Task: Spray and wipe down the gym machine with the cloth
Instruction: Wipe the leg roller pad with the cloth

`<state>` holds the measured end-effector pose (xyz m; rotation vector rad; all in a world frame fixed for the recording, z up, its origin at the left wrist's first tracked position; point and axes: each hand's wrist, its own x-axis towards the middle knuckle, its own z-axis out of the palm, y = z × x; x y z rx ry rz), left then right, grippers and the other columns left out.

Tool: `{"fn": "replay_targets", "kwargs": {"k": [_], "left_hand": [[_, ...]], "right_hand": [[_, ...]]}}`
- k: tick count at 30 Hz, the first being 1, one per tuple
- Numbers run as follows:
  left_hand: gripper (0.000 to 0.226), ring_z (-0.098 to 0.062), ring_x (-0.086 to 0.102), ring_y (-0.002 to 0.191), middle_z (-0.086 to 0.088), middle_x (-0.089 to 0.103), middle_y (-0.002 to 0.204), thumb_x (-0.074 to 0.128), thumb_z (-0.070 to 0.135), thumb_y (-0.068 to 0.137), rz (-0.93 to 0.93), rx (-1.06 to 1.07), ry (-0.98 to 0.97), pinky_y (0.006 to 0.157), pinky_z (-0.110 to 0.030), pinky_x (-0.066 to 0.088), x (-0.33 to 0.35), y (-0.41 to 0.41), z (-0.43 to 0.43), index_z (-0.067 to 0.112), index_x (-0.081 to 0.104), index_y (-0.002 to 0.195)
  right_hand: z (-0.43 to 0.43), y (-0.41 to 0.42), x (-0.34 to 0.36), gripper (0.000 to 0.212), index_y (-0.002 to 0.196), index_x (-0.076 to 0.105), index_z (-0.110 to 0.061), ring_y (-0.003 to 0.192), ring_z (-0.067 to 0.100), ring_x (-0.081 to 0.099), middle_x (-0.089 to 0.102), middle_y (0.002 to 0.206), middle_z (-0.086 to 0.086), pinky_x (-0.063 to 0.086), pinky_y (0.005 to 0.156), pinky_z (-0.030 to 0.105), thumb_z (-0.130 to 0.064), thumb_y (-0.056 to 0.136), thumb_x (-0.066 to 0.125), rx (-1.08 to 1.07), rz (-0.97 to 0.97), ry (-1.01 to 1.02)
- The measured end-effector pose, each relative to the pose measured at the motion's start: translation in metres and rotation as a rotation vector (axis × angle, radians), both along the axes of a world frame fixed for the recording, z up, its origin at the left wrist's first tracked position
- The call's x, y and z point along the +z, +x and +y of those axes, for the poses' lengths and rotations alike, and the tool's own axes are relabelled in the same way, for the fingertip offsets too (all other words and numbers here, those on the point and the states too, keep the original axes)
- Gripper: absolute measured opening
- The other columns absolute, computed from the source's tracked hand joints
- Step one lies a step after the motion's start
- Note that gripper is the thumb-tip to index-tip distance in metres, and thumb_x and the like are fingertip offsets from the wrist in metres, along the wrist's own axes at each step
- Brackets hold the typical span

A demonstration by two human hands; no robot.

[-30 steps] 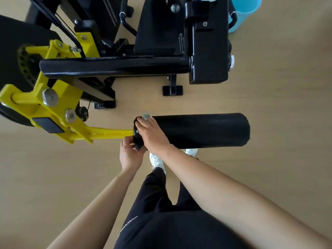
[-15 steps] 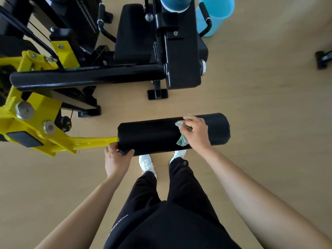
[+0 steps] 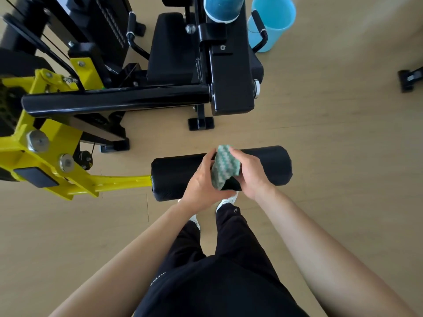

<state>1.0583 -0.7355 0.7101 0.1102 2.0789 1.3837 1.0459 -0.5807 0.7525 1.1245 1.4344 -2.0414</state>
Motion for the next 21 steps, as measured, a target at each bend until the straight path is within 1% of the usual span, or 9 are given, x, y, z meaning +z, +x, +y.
{"fn": "replay_targets", "kwargs": {"k": [3, 5, 8, 10, 12, 14, 16, 19, 21], "left_hand": [[0.069, -0.002, 0.067, 0.099, 0.013, 0.067, 0.114, 0.072, 0.007, 0.091, 0.013, 0.131, 0.008, 0.083, -0.021, 0.055, -0.007, 0.0, -0.005, 0.026, 0.045, 0.152], [0.048, -0.003, 0.069, 0.093, 0.01, 0.074, 0.105, 0.054, 0.001, 0.098, -0.05, 0.209, 0.019, 0.083, -0.026, 0.056, -0.007, -0.002, -0.011, 0.028, 0.064, 0.135], [0.04, -0.019, 0.073, 0.095, 0.002, 0.077, 0.099, 0.044, 0.005, 0.103, -0.242, 0.448, 0.068, 0.084, -0.037, 0.059, -0.004, -0.006, -0.016, 0.034, 0.072, 0.105], [0.032, -0.022, 0.071, 0.088, -0.002, 0.074, 0.093, 0.045, 0.013, 0.106, -0.346, 0.601, 0.081, 0.08, -0.038, 0.059, -0.01, -0.01, -0.018, 0.026, 0.071, 0.095], [0.027, -0.024, 0.063, 0.078, -0.008, 0.067, 0.083, 0.049, 0.022, 0.106, -0.366, 0.632, 0.011, 0.07, -0.041, 0.054, -0.023, -0.014, -0.019, 0.012, 0.069, 0.09], [0.034, -0.024, 0.052, 0.071, -0.009, 0.057, 0.075, 0.053, 0.028, 0.103, -0.331, 0.603, -0.124, 0.063, -0.037, 0.042, -0.035, -0.017, -0.019, -0.001, 0.061, 0.086], [0.039, -0.023, 0.046, 0.067, -0.007, 0.05, 0.069, 0.058, 0.032, 0.1, -0.289, 0.554, -0.274, 0.06, -0.033, 0.035, -0.041, -0.021, -0.02, 0.004, 0.049, 0.074], [0.046, -0.024, 0.041, 0.059, -0.001, 0.043, 0.06, 0.06, 0.039, 0.097, -0.221, 0.46, -0.454, 0.052, -0.03, 0.028, -0.039, -0.026, -0.023, 0.015, 0.037, 0.065], [0.043, -0.024, 0.047, 0.059, 0.002, 0.051, 0.061, 0.06, 0.045, 0.093, -0.175, 0.412, -0.54, 0.052, -0.03, 0.032, -0.036, -0.026, -0.027, 0.014, 0.048, 0.067]], "right_hand": [[0.007, 0.001, -0.009, 0.026, 0.114, 0.073, 0.008, 0.098, 0.025, 0.071, 0.075, 0.11, 0.022, 0.058, 0.094, 0.038, -0.009, 0.097, 0.062, 0.038, -0.009, 0.023], [0.011, 0.004, -0.015, 0.022, 0.112, 0.072, 0.01, 0.097, 0.024, 0.07, 0.074, 0.104, 0.02, 0.061, 0.086, 0.03, 0.0, 0.094, 0.064, 0.087, -0.004, 0.061], [0.014, 0.012, -0.024, 0.003, 0.094, 0.074, -0.001, 0.075, 0.017, 0.065, 0.069, 0.085, 0.011, 0.054, 0.063, 0.022, -0.001, 0.09, 0.074, 0.201, -0.015, 0.269], [0.017, 0.015, -0.034, 0.021, 0.075, 0.065, -0.01, 0.057, 0.014, 0.047, 0.054, 0.065, 0.0, 0.039, 0.051, 0.026, -0.011, 0.091, 0.078, 0.213, -0.043, 0.405], [0.018, 0.015, -0.042, 0.027, 0.071, 0.063, -0.014, 0.056, 0.014, 0.045, 0.051, 0.059, -0.009, 0.035, 0.055, 0.029, -0.02, 0.093, 0.077, 0.193, -0.075, 0.558], [0.016, 0.013, -0.049, 0.009, 0.09, 0.07, -0.015, 0.076, 0.017, 0.062, 0.063, 0.077, -0.007, 0.042, 0.068, 0.03, -0.022, 0.096, 0.072, 0.191, -0.115, 0.805], [0.007, 0.016, -0.054, 0.015, 0.112, 0.068, -0.014, 0.088, 0.021, 0.063, 0.067, 0.1, 0.002, 0.044, 0.073, 0.033, -0.017, 0.097, 0.068, 0.199, -0.094, 1.02], [-0.015, 0.021, -0.064, 0.027, 0.12, 0.068, -0.01, 0.095, 0.019, 0.061, 0.066, 0.113, 0.007, 0.056, 0.082, 0.041, -0.017, 0.094, 0.072, 0.433, 0.327, 1.128], [-0.032, 0.022, -0.078, 0.054, 0.14, 0.06, -0.016, 0.13, 0.03, 0.053, 0.061, 0.139, 0.008, 0.047, 0.11, 0.052, -0.036, 0.093, 0.074, 0.822, 0.514, 1.108]]}}
